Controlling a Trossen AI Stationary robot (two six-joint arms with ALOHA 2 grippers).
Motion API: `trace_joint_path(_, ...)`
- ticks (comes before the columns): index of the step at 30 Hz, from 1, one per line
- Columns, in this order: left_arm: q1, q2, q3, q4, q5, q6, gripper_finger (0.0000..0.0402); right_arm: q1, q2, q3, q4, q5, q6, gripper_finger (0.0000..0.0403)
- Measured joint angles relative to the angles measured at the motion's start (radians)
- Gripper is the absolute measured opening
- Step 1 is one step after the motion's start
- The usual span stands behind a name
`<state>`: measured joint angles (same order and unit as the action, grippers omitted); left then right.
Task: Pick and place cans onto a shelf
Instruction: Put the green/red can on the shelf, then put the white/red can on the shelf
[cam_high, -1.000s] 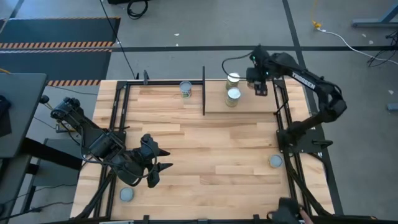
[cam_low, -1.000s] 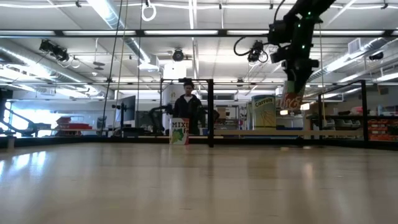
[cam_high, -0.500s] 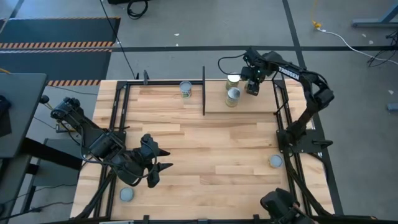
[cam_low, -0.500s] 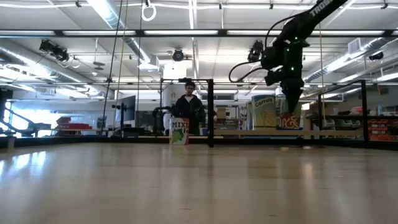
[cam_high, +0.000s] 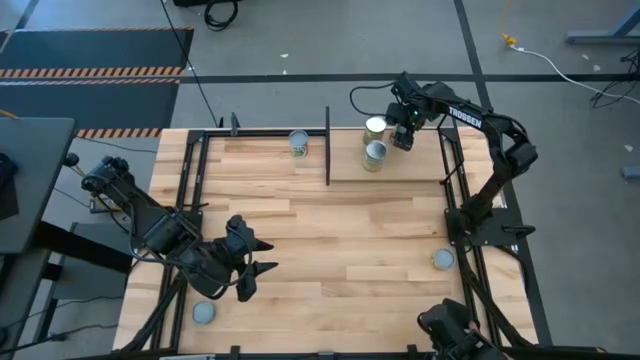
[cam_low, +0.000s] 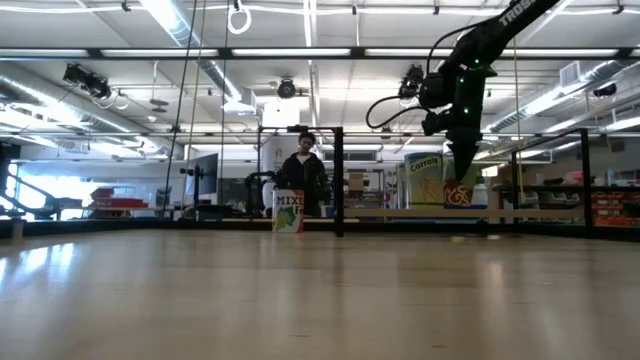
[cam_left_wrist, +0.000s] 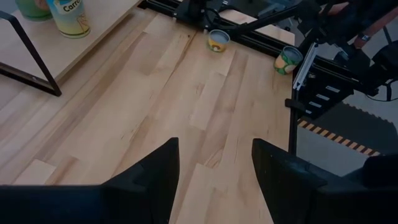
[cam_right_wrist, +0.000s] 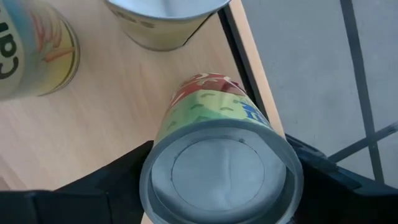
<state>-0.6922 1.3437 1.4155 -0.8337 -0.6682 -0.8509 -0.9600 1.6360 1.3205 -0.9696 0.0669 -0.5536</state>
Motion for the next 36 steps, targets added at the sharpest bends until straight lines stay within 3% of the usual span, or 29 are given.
trace_joint_path(14,0.000,0.000,0.000,0.000,0.000,0.000,0.0205,0.000,0.000,0.000,-0.004,-0.025,0.085,0.0323)
trace_joint_path(27,0.000,0.000,0.000,0.000,0.000,0.000,0.0205,-0.017,0.030,0.000,0.027,-0.034,0.190,0.0370)
trace_joint_path(36,0.000,0.000,0.000,0.000,0.000,0.000,0.0205,0.016,-0.035,0.056,-0.029,0.014,0.196,0.0371)
